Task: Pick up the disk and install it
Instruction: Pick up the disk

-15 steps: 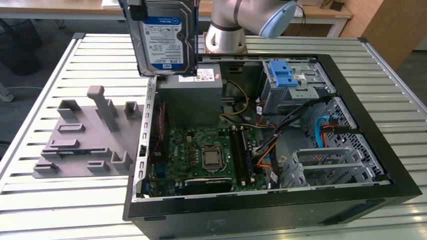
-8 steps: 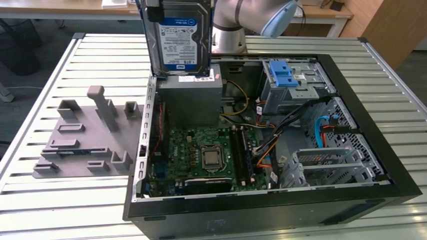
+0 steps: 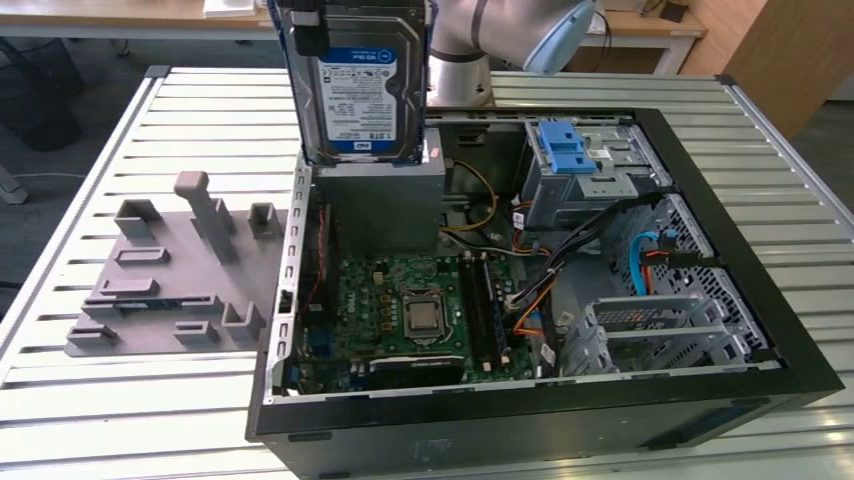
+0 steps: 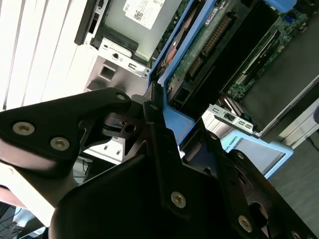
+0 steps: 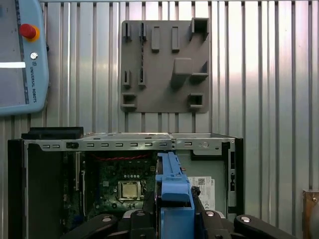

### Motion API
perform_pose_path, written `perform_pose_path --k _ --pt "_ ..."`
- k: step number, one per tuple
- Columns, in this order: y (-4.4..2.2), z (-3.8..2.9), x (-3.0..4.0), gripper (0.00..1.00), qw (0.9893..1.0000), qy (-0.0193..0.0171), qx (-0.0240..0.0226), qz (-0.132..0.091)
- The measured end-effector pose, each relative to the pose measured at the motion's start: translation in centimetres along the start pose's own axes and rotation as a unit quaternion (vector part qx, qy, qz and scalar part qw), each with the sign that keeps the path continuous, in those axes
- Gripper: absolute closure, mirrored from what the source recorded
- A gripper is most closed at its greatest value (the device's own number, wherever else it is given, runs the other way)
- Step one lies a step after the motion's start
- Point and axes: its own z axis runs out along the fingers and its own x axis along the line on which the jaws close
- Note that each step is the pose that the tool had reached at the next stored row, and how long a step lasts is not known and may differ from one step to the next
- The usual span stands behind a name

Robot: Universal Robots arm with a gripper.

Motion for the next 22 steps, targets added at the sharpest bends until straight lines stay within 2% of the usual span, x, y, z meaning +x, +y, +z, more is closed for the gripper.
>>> perform_pose_path --k 3,13,15,19,22 --pt "-0.75 0.09 0.14 0.64 1.0 0.0002 0.0001 0.0" --pt "-5.2 0.23 0.09 0.64 1.0 0.0002 0.0 0.0" --pt "-5.92 0.24 0.07 0.64 1.0 0.0002 0.0001 0.0" --pt "-6.23 0.26 0.1 0.64 1.0 0.0002 0.0022 0.0" --pt "-6.41 0.36 0.38 0.64 1.0 0.0001 0.0029 0.0"
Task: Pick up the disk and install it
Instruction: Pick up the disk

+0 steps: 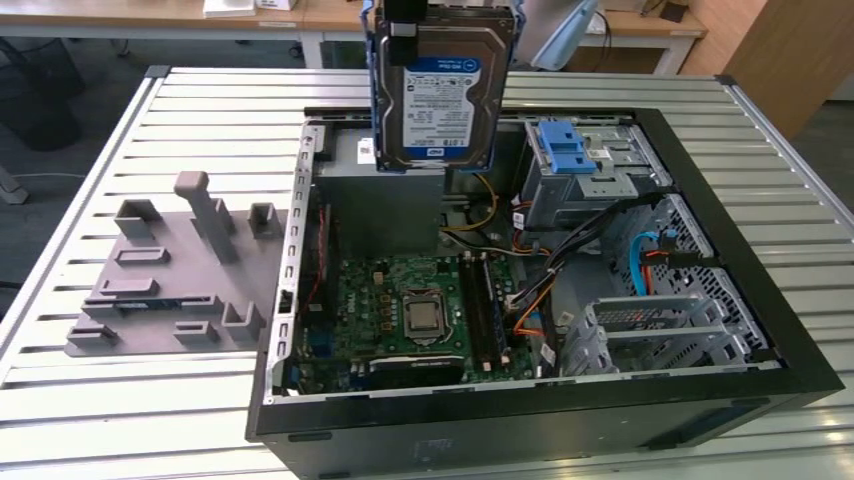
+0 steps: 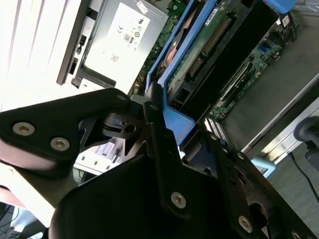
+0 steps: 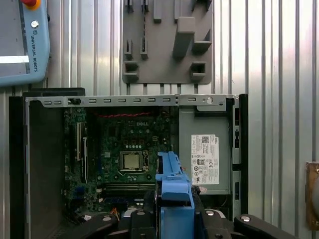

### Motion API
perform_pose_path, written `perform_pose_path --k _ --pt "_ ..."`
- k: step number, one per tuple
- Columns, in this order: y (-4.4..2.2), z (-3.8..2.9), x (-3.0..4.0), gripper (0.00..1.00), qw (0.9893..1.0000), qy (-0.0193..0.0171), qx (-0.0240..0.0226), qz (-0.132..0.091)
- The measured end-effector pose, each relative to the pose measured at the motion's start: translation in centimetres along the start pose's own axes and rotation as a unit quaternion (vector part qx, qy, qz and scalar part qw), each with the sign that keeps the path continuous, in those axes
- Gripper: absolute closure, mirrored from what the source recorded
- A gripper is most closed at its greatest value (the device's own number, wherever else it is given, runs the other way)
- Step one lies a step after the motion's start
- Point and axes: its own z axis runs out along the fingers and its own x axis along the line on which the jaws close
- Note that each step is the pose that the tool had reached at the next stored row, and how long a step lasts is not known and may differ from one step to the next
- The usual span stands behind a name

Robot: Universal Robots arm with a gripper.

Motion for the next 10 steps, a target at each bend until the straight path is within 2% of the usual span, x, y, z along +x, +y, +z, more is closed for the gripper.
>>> perform_pose_path --k 6,10 --pt "-0.21 0.32 0.81 0.64 1.0 -0.0001 0.0 0.0" --pt "-1.09 0.39 0.83 0.64 1.0 0.0 0.0 0.001"
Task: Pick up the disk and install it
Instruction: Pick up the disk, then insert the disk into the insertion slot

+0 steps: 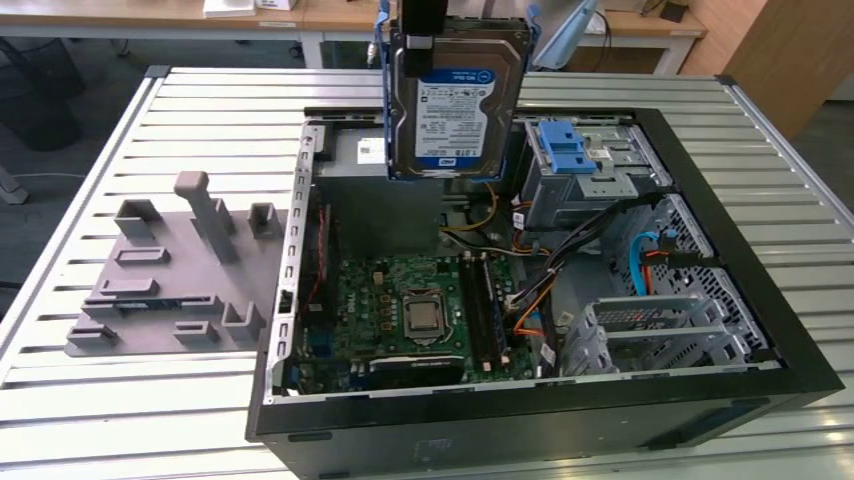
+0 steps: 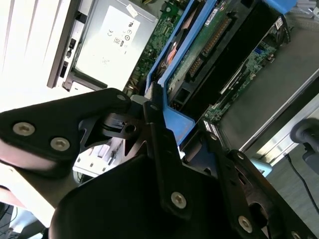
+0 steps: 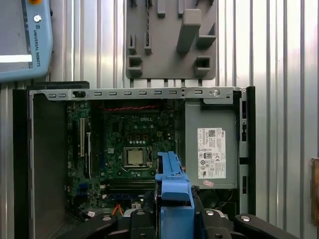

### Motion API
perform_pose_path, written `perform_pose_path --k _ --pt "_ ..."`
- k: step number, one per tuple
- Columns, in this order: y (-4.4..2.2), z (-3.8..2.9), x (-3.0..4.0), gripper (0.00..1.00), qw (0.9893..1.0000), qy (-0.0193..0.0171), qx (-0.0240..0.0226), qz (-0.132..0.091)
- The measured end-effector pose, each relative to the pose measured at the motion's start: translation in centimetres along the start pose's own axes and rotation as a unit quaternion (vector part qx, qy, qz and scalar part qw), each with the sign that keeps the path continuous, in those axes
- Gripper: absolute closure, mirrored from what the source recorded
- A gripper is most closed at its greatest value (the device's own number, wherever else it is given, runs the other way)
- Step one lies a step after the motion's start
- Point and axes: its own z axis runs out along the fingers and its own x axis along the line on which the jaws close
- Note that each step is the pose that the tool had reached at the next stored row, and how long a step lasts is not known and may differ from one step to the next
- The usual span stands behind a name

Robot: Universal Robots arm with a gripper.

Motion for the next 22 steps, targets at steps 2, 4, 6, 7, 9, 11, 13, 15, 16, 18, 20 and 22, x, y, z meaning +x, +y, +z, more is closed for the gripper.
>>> perform_pose_path --k 2,4,6,7,9,11,13,15,16,18,20,22 --pt "-0.07 -0.01 0.0 0.64 1.0 0.0001 -0.0001 0.0" --pt "-0.07 -0.01 0.0 0.64 1.0 0.0001 -0.0001 0.0" --pt "-0.07 -0.01 0.0 0.64 1.0 0.0 -0.0001 0.0" --pt "-0.07 -0.01 0.0 0.64 1.0 0.0 -0.0001 0.001" --pt "-0.07 -0.01 0.0 0.64 1.0 0.0 0.0 0.001" --pt "-0.07 -0.01 0.0 0.64 1.0 0.0 -0.0001 0.001" --pt "-0.07 -0.01 0.0 0.64 1.0 0.0 -0.0001 0.001" --pt "-0.07 -0.01 0.0 0.64 1.0 0.0001 -0.0001 0.001" --pt "-0.07 -0.01 0.0 0.64 1.0 0.0 -0.0001 0.001" --pt "-0.07 -0.01 0.0 0.64 1.0 0.0 -0.0001 0.001" --pt "-0.07 0.0 0.0 0.64 1.0 0.0001 -0.0001 0.001" --pt "-0.08 0.01 0.13 0.64 1.0 0.0 -0.0001 0.001"
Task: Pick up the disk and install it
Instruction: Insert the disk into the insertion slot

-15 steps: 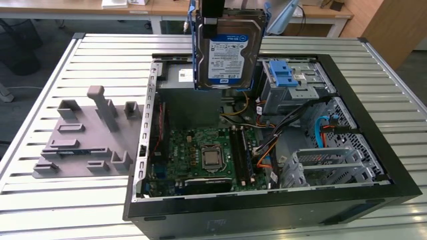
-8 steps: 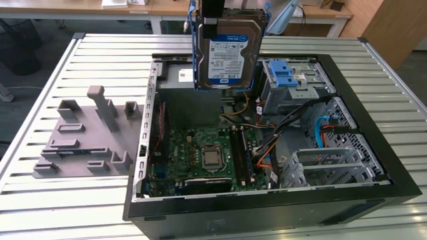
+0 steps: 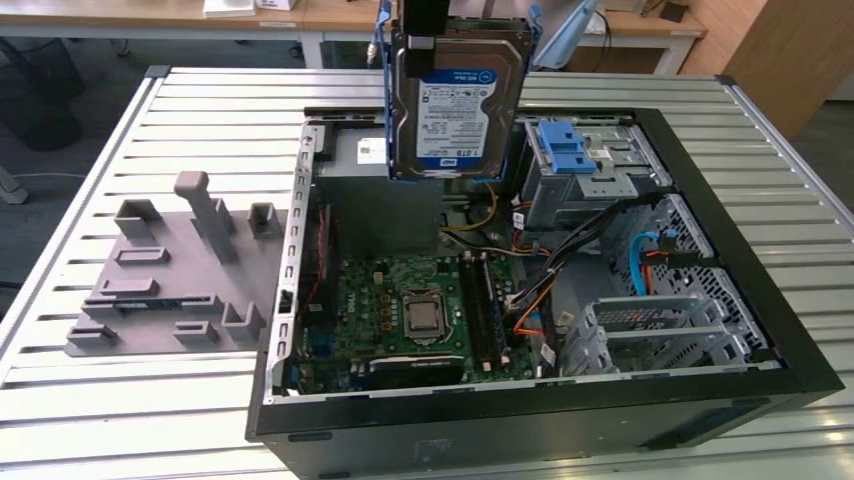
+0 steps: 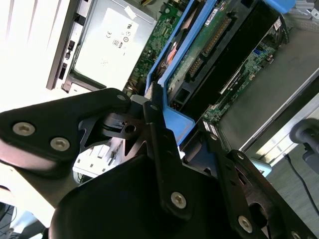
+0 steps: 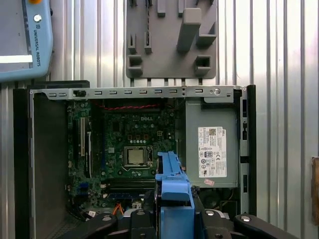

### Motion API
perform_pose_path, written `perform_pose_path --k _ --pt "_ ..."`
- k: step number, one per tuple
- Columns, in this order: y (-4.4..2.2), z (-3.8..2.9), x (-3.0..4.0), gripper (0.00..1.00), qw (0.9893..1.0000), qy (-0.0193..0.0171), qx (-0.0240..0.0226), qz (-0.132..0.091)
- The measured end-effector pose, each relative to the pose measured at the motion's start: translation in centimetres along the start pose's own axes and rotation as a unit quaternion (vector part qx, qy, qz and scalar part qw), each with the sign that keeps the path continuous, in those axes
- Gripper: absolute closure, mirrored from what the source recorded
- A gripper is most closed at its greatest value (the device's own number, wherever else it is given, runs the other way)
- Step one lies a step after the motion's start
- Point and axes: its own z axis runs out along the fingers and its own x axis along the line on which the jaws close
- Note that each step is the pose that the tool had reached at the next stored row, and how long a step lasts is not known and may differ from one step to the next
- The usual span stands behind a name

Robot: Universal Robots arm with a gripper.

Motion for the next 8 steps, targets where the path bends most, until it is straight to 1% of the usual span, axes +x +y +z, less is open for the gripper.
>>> perform_pose_path --k 2,8 --pt "0.0 0.02 0.48 0.64 1.0 0.0 0.0 0.0" --pt "-0.05 0.1 2.63 0.64 1.0 0.0001 0.0 0.0"
